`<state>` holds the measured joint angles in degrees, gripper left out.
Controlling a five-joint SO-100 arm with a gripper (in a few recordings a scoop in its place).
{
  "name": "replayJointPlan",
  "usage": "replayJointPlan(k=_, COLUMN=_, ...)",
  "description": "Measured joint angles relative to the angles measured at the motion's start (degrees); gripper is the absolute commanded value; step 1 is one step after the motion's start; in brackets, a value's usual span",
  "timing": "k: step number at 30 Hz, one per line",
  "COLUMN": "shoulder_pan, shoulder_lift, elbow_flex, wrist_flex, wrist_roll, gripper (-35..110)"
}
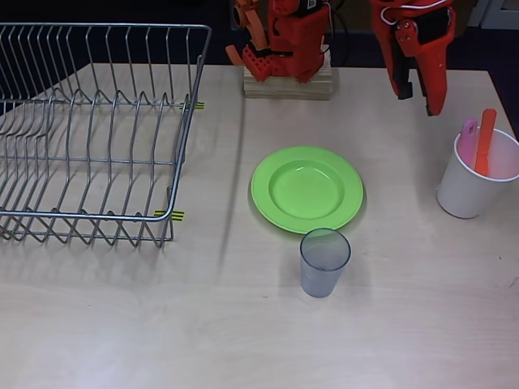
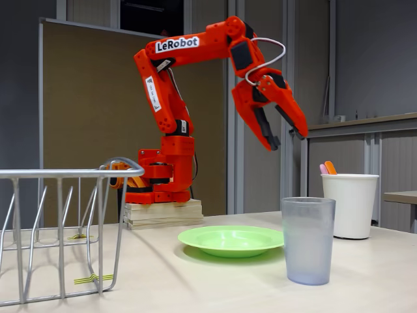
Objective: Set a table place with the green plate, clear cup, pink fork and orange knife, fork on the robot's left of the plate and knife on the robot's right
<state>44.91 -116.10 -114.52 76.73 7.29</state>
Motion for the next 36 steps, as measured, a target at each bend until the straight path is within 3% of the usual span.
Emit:
replayJointPlan(k=12, shoulder_pan=9.9, shoulder_lift=12.1, elbow_flex=6.2, wrist_flex=-1.8, wrist_roll=5.4, gripper=40)
replayJointPlan(k=36, shoulder_pan=12.5, shoulder_lift=25.2, elbow_flex=11.7, wrist_flex=-10.8, wrist_roll=4.7, gripper=10)
